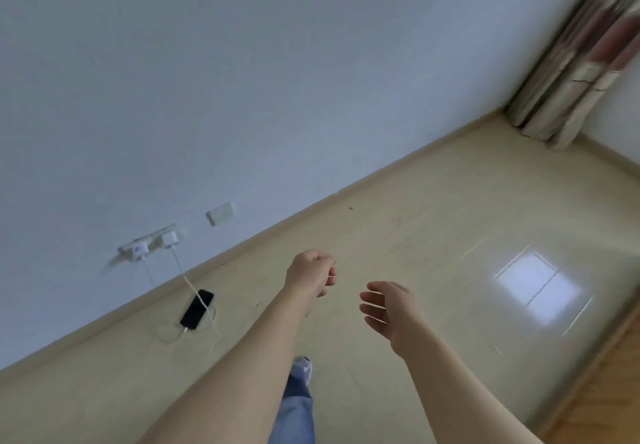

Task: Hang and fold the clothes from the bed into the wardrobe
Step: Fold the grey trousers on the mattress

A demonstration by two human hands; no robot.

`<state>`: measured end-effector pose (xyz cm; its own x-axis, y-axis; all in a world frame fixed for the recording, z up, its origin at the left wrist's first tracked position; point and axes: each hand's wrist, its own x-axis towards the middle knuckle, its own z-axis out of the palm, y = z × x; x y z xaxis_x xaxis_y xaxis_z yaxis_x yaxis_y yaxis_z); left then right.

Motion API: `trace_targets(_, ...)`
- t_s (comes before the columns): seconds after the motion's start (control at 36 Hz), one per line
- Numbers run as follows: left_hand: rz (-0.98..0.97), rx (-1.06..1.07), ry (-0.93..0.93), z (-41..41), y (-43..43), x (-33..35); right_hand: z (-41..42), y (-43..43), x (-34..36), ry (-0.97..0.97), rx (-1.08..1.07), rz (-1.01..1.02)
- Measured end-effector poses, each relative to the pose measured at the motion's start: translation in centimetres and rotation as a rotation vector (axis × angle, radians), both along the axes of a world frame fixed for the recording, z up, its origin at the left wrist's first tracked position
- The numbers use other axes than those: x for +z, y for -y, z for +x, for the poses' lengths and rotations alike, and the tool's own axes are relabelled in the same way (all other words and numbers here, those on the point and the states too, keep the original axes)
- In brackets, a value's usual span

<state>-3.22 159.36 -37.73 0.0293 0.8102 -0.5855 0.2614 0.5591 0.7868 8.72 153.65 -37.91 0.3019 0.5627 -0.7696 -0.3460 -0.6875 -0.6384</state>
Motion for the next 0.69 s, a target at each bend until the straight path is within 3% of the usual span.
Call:
trace_targets(0.28,0.035,-0.464,-0.014,13.5,-10.2,2.4,9.9,-5.5,1.9,-0.047,-0.474,0.069)
trace_targets(0.5,-0.041,-0.845,-0.023,28.5,-8.3,0.9,21.3,-1.3,0.2,-0.071,-0.842,0.030)
trace_targets(0.69,-0.034,-1.054,-0.017,43.9,-3.4,1.2,35.0,4.4,0.4,-0.036,-1.051,0.054)
